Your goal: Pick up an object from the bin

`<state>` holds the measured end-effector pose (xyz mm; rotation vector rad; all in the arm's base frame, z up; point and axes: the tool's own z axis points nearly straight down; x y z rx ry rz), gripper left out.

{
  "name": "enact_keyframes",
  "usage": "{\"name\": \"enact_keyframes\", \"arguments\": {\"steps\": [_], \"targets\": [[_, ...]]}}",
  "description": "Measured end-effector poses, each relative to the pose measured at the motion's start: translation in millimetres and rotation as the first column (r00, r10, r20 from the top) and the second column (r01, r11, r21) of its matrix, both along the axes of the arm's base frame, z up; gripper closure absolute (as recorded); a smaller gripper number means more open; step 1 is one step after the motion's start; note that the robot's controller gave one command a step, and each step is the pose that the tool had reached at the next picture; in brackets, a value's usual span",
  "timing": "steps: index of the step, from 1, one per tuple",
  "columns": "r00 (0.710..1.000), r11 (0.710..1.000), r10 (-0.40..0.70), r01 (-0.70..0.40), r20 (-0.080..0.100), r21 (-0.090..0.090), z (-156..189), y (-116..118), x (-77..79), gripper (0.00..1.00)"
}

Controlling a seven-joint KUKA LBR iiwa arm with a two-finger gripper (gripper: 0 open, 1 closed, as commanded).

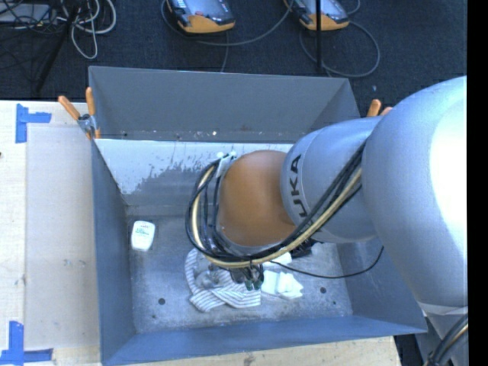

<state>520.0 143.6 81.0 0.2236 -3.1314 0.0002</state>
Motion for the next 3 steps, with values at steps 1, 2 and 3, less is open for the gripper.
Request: {"name": "enact_keyframes", "arguments": {"steps": [1, 2, 3], "targets": [[1.000, 1.000, -0.016, 0.016, 0.001, 0.001, 4.2, -0.6, 2.9, 1.00], [1.000, 1.000, -0.021, 0.021, 0.002, 0.001, 0.7, -0.3, 4.9, 1.00], [1.000, 1.000, -0.024, 0.024, -0.001, 0.000, -0.7, 0.1, 7.2, 1.00]]}}
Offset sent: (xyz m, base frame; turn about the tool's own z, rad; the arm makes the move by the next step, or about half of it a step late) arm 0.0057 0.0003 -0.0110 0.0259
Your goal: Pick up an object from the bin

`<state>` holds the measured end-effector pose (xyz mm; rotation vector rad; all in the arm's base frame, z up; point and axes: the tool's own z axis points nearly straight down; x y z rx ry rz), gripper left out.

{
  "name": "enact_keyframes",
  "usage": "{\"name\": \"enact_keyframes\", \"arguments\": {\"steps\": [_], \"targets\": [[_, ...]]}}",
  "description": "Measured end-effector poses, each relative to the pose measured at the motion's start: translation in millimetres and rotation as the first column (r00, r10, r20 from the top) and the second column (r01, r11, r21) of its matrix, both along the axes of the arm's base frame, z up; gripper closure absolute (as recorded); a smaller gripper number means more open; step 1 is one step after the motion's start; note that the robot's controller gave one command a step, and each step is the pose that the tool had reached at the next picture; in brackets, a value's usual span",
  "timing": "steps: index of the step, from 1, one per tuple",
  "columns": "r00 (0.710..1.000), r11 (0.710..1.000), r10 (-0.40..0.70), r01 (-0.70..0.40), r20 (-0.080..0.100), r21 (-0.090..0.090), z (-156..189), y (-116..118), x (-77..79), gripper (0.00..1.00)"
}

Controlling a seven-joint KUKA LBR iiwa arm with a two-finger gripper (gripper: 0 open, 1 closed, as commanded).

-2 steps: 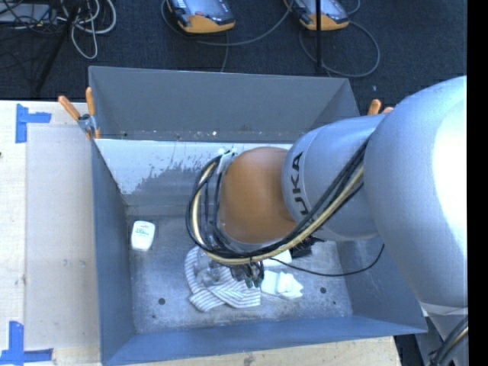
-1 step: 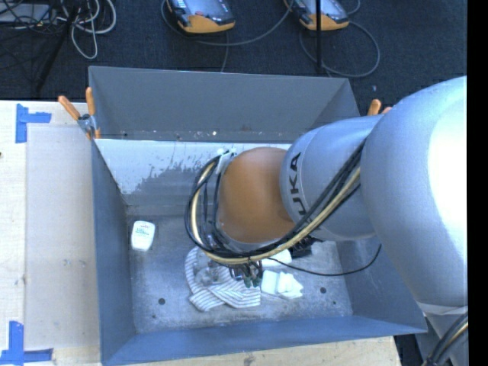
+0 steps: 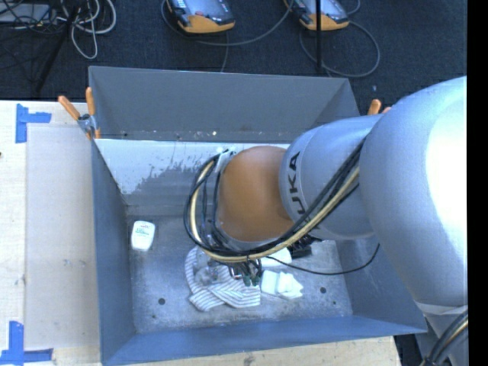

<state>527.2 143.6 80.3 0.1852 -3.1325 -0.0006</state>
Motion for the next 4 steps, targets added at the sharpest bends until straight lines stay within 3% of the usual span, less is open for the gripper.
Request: {"name": "enact_keyframes", "arguments": {"steps": [4], "targets": [[1.000, 1.000, -0.013, 0.013, -0.002, -0.002, 0.3, -0.6, 1.5, 1.00]]}}
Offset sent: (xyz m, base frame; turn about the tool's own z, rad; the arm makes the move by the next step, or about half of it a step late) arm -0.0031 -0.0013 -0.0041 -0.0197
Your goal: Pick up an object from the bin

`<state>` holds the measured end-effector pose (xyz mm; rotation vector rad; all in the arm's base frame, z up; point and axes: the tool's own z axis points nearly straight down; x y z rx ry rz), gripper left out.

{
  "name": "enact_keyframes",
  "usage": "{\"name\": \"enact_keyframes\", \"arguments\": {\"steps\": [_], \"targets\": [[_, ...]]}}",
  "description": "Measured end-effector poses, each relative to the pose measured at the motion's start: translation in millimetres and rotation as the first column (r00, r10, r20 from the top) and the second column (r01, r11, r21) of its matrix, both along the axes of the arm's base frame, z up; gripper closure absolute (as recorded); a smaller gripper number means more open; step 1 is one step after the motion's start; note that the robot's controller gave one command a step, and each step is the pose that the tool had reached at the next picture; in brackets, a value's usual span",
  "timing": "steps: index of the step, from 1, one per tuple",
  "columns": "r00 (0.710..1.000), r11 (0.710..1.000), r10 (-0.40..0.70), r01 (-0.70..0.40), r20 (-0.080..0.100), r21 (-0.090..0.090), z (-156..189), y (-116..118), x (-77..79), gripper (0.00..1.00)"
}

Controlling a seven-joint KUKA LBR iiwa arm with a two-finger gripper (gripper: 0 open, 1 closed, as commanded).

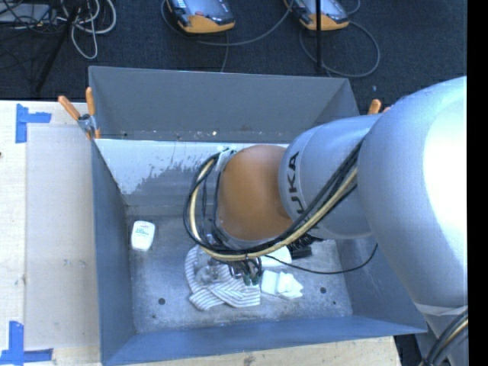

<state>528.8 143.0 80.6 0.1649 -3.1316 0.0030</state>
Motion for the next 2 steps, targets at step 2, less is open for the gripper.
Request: {"name": "enact_keyframes", "arguments": {"steps": [2], "targets": [[1.000, 1.000, -0.009, 0.009, 0.003, 0.002, 0.0, 0.1, -0.2, 1.00]]}}
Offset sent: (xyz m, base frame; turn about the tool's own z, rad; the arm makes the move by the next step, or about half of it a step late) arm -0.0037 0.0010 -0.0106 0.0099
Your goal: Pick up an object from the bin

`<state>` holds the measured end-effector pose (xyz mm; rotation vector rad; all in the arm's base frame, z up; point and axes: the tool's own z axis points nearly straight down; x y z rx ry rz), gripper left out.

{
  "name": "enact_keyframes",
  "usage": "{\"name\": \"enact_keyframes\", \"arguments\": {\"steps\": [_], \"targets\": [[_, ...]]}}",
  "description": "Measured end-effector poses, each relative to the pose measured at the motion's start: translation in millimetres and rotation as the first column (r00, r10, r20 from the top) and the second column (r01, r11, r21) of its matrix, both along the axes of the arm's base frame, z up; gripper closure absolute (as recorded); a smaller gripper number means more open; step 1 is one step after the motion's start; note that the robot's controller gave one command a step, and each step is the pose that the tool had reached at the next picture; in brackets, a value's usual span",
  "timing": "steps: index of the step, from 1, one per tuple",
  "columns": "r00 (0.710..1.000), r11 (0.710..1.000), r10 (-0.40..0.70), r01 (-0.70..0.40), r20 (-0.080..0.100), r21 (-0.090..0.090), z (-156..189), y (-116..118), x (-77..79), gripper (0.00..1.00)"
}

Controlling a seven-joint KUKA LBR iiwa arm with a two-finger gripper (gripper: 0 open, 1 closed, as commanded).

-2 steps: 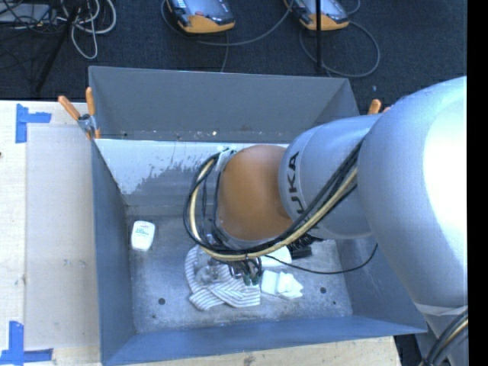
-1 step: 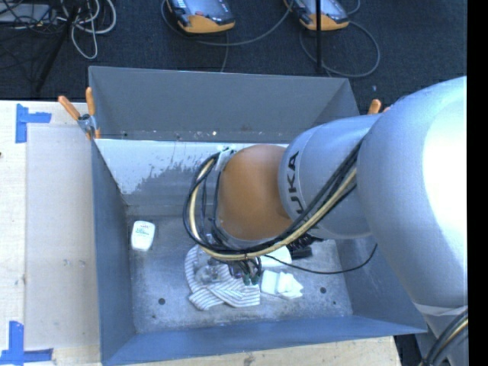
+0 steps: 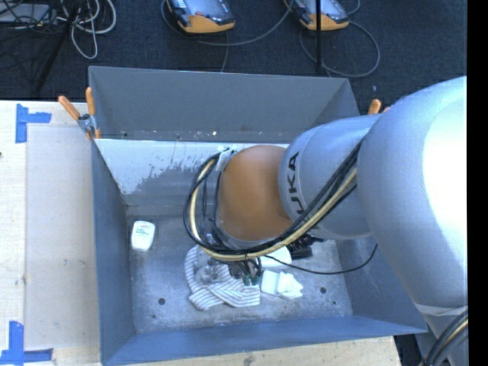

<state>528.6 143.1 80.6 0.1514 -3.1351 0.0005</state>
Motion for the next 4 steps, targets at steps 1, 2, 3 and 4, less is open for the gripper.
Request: {"name": "enact_keyframes", "arguments": {"steps": [1, 2, 3, 4], "targets": [[1.000, 1.000, -0.019, 0.019, -0.007, 0.004, 0, -1, 6.1, 1.00], [0.999, 0.999, -0.039, 0.039, 0.000, 0.001, 16, -9, -2.3, 1.00], [0.999, 0.999, -0.045, 0.045, 0.005, 0.002, 32, -8, 1.2, 1.00], [0.998, 0.998, -0.067, 0.067, 0.003, 0.001, 76, -12, 1.4, 0.00]]}}
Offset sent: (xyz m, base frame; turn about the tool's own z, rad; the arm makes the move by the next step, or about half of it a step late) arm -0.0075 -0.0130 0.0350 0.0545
